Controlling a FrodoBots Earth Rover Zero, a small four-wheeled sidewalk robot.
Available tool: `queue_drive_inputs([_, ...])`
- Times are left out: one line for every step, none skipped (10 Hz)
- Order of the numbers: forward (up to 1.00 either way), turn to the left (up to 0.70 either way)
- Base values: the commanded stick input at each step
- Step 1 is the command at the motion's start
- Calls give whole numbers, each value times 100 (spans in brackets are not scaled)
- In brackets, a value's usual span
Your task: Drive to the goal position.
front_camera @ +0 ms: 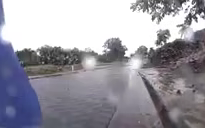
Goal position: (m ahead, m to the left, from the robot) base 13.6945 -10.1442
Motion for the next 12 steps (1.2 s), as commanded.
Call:
queue_drive_inputs([100,27])
queue_drive_inputs([100,27])
queue_drive_inputs([100,27])
queue_drive_inputs([100,27])
queue_drive_inputs([100,27])
queue_drive_inputs([100,27])
queue_drive_inputs([100,27])
queue_drive_inputs([100,27])
queue_drive_inputs([100,27])
queue_drive_inputs([100,27])
queue_drive_inputs([100,27])
queue_drive_inputs([100,27])
